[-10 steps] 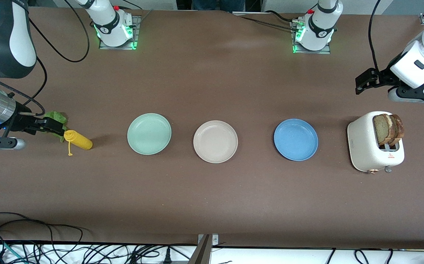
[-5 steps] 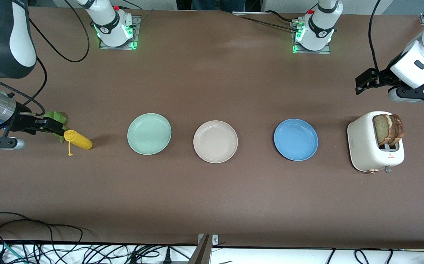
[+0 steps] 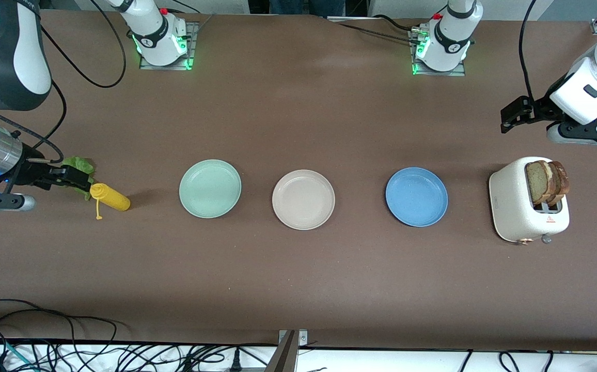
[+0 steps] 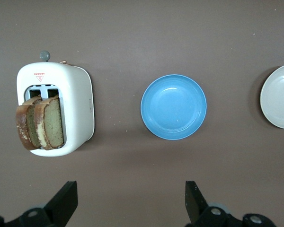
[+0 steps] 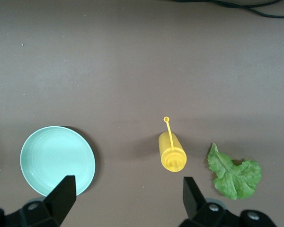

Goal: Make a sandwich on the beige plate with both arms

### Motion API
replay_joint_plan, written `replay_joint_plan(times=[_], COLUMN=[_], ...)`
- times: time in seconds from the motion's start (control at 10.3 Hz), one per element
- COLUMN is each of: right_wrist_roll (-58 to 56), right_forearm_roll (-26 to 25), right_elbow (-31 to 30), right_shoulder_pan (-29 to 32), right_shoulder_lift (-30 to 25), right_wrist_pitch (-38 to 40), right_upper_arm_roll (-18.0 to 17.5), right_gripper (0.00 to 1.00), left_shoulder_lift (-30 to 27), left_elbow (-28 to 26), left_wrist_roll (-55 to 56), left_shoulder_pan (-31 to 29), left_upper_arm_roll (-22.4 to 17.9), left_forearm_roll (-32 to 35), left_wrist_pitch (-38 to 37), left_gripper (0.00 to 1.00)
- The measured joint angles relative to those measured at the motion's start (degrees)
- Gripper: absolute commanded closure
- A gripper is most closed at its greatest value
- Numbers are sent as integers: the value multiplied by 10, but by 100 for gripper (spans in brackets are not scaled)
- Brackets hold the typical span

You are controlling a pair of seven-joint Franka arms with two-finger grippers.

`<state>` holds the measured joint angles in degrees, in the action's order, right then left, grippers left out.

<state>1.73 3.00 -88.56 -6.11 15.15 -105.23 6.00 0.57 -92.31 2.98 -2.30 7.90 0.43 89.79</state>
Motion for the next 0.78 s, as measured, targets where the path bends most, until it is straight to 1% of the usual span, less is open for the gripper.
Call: replay_joint_plan(times=[0.48, 0.78], right_wrist_roll=[0, 0], right_forearm_roll=[0, 0], right_elbow=[0, 0], right_shoulder_pan=[0, 0], right_shoulder_lift=[0, 0], right_wrist_pitch=[0, 0], right_upper_arm_roll=[0, 0], right_gripper=[0, 0], left_shoulder_lift=[1, 17], left_elbow=[0, 0], left_wrist_roll=[-4, -79], left_shoulder_pan=[-2, -48], left_upper_arm_roll=[-1, -8], left_forearm_roll=[0, 0], left_wrist_pitch=[0, 1], left_gripper=[0, 0])
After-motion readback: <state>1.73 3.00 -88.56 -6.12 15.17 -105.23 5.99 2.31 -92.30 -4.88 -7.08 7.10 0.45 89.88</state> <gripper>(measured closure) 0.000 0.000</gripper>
